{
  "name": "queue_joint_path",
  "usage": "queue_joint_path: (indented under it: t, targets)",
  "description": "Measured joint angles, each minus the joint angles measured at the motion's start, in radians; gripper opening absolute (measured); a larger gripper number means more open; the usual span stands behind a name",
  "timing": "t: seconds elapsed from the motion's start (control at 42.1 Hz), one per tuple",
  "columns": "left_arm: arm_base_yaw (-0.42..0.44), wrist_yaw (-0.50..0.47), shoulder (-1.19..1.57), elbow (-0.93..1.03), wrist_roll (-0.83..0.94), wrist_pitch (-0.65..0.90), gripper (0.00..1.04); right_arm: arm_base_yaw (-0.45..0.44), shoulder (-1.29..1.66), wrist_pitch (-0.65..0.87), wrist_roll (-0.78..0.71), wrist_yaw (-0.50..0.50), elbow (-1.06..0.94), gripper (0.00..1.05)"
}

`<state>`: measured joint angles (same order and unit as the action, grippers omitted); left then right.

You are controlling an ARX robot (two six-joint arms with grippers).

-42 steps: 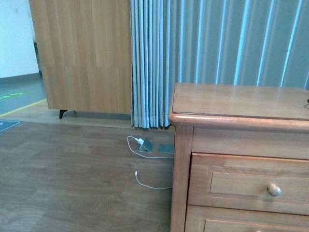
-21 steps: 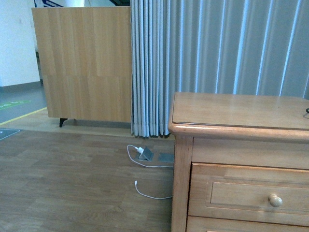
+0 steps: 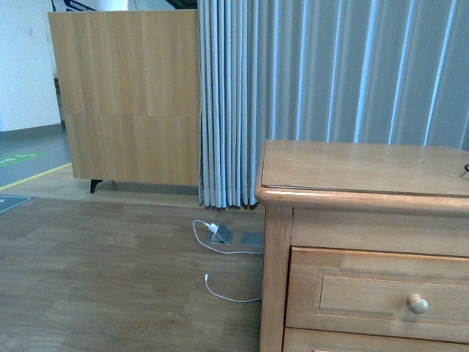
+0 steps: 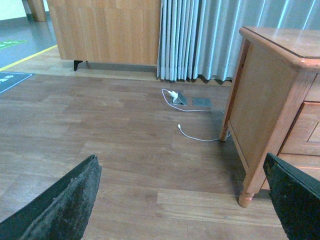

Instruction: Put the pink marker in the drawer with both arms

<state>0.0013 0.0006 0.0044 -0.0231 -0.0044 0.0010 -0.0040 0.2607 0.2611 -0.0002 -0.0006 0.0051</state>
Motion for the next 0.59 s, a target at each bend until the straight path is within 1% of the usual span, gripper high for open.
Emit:
queue_joint_path:
  t: [0.309,0.38,0.593]
  targets:
    - [0.0,0.0,0.0,0.0,0.0,0.0,0.99,0.0,-0.089,-0.086,0.0,0.0,0.0,0.01]
    - [0.0,0.0,0.0,0.0,0.0,0.0,0.99,0.001,-0.214,-0.246,0.0,0.0,0.001,0.01]
    - [0.0,0.0,0.0,0.0,0.0,0.0,0.99,0.001,-0.256,-0.259,0.0,0.0,0.001,0.01]
